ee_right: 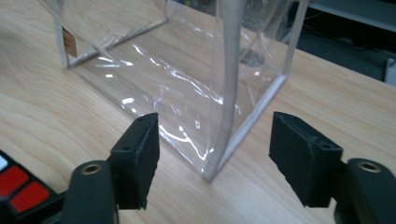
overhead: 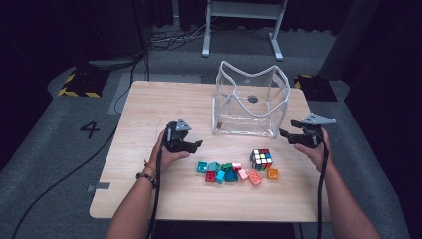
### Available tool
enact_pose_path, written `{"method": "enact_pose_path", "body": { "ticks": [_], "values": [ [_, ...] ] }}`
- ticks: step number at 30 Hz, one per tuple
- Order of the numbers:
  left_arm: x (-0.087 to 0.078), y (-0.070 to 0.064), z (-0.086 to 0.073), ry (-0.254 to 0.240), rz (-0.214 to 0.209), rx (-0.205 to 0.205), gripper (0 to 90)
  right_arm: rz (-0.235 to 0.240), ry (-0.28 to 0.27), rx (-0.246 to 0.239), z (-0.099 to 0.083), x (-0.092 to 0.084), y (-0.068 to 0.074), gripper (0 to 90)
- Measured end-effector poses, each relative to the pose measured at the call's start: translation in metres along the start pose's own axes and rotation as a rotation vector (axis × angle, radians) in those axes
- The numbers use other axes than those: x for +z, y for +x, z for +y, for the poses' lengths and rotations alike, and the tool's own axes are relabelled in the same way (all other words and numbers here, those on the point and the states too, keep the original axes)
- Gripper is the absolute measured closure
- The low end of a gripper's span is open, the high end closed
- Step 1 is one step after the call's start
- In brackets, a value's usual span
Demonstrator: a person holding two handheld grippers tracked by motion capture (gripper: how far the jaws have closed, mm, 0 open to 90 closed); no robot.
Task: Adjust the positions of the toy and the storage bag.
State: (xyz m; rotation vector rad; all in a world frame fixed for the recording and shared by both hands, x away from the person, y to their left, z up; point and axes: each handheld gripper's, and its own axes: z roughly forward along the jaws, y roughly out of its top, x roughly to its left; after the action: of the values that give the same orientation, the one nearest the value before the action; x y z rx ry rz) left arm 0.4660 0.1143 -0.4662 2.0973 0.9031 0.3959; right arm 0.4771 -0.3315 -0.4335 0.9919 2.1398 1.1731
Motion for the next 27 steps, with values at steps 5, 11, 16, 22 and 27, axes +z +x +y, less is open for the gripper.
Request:
{"method": "enact_pose_path", "body": {
  "ticks": [5,11,16,22,27],
  "values": [
    [0.021,-0.007,0.031,-0.004,0.018,0.038,28.8,0.028,-0.016,-0.001,0.010,0.009,0.003,44.1],
    [0.038,-0.012,0.062,-0.049,-0.003,0.048,44.6,0.011,-0.021,-0.026,0.021,0.016,0.005,54.4],
    [0.043,-0.015,0.074,-0.067,-0.007,0.059,54.3,0.008,-0.026,-0.013,0.021,0.019,0.001,63.9],
    [0.054,-0.015,0.082,-0.074,-0.043,0.051,43.8,0.001,-0.020,-0.014,0.019,0.021,-0.004,72.1],
    [0.061,-0.018,0.085,-0.050,0.027,0.072,64.4,-0.019,-0.035,-0.014,0.018,0.022,-0.003,80.6]
  ]
}}
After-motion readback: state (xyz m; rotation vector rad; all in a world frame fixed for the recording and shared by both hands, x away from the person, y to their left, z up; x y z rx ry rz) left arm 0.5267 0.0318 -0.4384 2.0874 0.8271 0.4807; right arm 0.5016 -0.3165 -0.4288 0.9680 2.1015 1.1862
